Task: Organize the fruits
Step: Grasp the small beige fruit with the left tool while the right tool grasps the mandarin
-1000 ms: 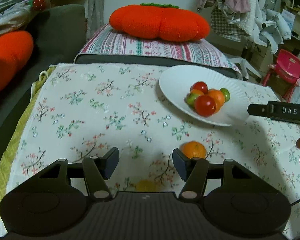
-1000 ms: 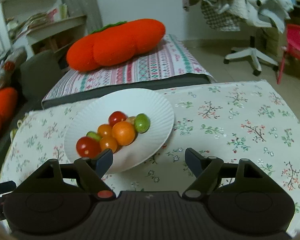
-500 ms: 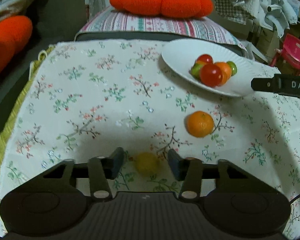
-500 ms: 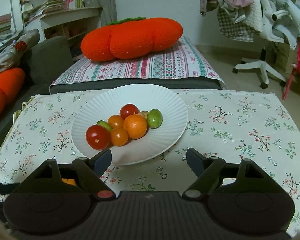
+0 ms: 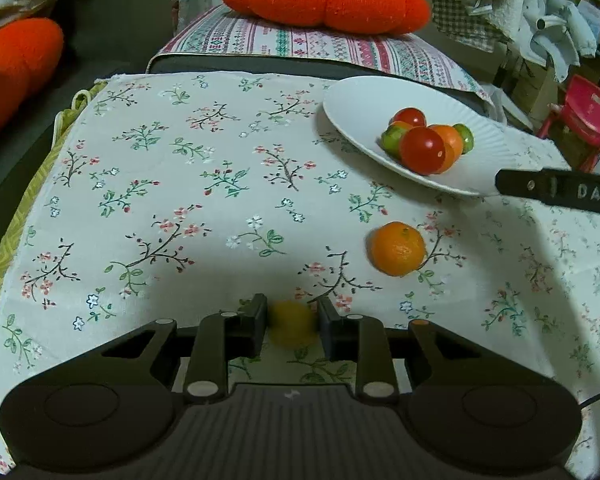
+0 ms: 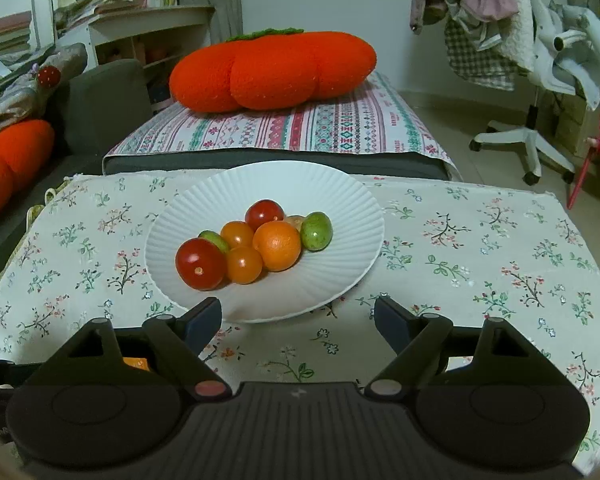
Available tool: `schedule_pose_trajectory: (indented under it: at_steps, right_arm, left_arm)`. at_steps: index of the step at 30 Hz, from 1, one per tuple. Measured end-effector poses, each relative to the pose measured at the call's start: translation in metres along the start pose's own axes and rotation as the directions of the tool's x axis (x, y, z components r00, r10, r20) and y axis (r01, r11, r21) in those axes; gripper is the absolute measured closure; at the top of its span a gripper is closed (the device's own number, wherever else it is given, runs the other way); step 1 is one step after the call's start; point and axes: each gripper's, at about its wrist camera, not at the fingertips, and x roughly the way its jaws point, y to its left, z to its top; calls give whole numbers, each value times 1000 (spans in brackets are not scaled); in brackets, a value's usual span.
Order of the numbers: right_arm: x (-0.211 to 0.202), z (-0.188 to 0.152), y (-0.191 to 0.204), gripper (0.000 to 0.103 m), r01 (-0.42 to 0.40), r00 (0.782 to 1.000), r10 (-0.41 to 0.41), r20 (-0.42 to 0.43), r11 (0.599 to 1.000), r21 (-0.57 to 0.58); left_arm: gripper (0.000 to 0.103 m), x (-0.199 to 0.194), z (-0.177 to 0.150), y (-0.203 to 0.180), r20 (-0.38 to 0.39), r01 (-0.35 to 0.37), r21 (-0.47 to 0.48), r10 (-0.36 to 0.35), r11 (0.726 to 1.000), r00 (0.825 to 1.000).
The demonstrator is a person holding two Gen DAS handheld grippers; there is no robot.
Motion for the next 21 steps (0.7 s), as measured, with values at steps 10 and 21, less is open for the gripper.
schedule_pose_trajectory:
  at_steps: [10, 21]
  right_arm:
    - [3, -5, 12, 17, -12, 1000, 11, -20, 998, -58]
    - [6, -14, 35, 15, -51, 997, 39, -69, 982, -182]
  left_arm:
    - [100, 2, -2, -7, -9, 17, 24, -17, 1000, 1000]
    - [100, 2, -2, -10, -10, 15, 42, -14, 999, 1000]
